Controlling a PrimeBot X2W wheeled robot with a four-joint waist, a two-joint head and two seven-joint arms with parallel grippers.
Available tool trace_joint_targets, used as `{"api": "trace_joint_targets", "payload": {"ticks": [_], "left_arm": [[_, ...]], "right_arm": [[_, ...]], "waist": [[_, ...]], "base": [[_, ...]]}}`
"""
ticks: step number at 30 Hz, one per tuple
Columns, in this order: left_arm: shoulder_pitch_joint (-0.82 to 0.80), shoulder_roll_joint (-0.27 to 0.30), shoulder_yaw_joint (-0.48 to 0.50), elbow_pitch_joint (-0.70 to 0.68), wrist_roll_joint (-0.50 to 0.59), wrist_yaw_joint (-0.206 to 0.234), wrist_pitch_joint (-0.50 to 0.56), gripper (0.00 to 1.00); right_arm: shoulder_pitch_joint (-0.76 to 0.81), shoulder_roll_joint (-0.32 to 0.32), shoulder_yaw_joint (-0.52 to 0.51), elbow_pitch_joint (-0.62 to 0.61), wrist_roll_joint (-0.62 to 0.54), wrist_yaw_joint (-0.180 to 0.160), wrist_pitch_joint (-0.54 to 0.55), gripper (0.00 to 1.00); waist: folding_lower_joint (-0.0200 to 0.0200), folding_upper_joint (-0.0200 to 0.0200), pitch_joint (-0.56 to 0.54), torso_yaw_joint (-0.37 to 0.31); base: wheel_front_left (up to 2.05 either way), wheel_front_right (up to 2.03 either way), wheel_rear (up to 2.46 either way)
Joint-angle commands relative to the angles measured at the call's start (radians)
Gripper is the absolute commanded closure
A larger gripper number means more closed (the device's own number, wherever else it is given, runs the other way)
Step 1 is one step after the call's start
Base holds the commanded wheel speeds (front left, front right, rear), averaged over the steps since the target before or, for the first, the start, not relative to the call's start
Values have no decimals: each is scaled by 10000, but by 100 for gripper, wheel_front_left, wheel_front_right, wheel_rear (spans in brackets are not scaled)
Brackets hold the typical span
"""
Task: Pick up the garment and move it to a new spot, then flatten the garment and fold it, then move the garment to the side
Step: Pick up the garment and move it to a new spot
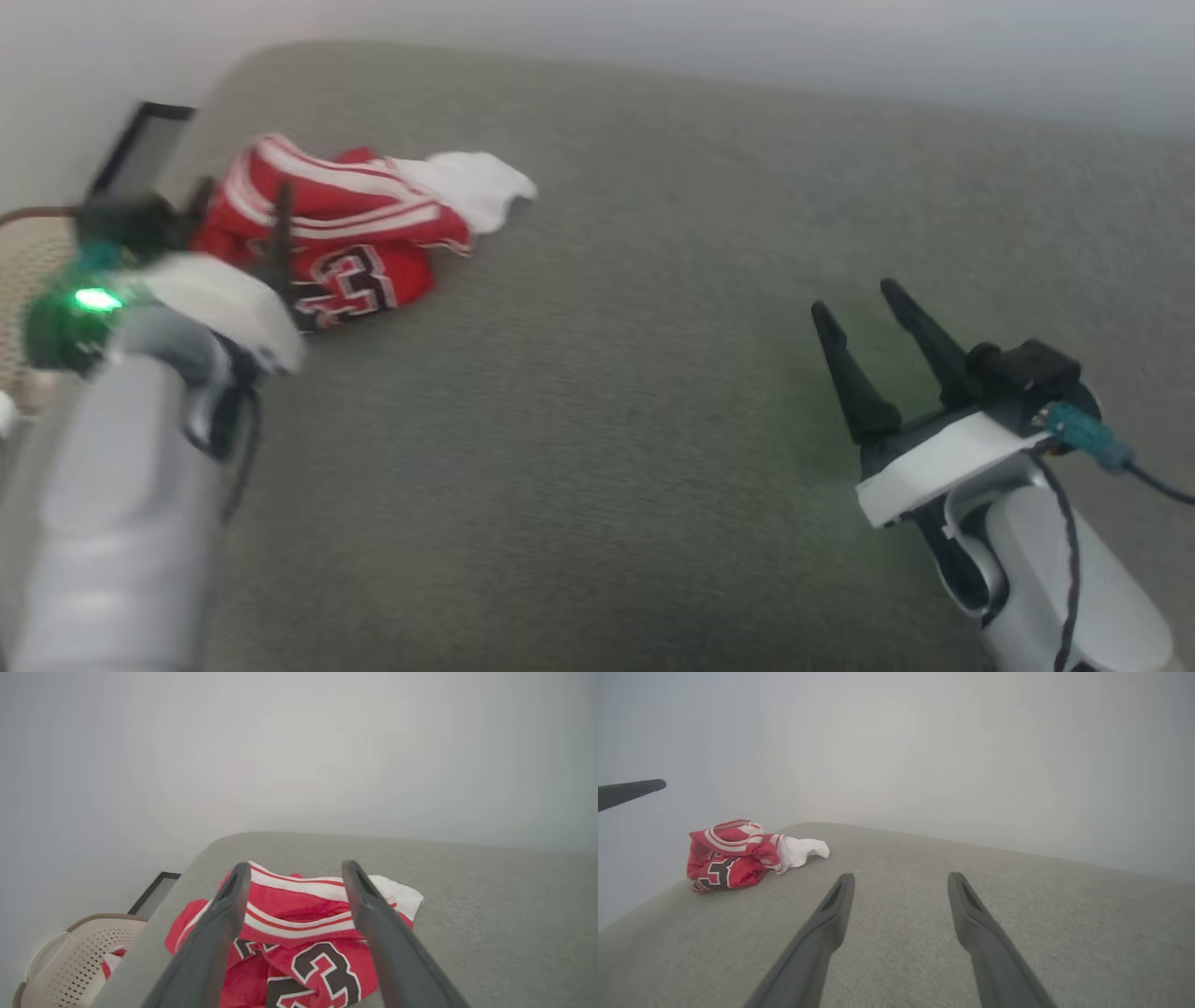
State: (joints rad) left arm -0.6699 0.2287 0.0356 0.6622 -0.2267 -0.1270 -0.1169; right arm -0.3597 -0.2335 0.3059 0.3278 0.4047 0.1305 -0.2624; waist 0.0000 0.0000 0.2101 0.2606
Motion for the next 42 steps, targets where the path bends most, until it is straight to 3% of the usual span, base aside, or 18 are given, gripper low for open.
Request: {"api": "trace_joint_targets", "payload": {"ticks": [1,9,14,24,25,27,36,42], "left_arm": [[-187,83,36,150,-120,-19,75,0],[-2315,1270,342,3103,-1786,-36,3871,0],[-2855,1730,358,3934,-2462,-34,5786,0],[-2594,1310,400,5067,-2910,100,6312,0],[-2577,1223,423,5153,-2996,94,6289,11],[-2574,1140,419,5154,-3045,53,6073,100],[-3114,1677,313,4139,-3592,-58,4847,100],[-3016,1412,-633,2163,-4766,-41,5379,100]], "right_arm": [[-128,-24,-15,-37,65,4,-31,0],[-497,-147,-119,-358,184,4,-31,0],[-776,-309,-95,-597,250,2,-31,0],[-1049,-645,-116,-1178,276,2,-31,0],[-1042,-649,-172,-1235,257,4,-31,0],[-984,-620,-252,-1311,210,2,-31,0],[-563,-169,-669,-1068,158,2,-31,0],[-311,279,-1002,-897,149,2,-31,0]], "waist": [[0,0,682,-698],[0,0,1615,-1653],[0,0,2319,-2141],[0,0,3168,-2612],[0,0,3171,-2595],[0,0,3075,-2535],[0,0,1535,-2289],[0,0,870,-2473]], "base": [[0,0,0],[0,0,0],[0,0,0],[0,0,0],[0,0,0],[0,0,0],[0,0,0],[0,0,0]]}}
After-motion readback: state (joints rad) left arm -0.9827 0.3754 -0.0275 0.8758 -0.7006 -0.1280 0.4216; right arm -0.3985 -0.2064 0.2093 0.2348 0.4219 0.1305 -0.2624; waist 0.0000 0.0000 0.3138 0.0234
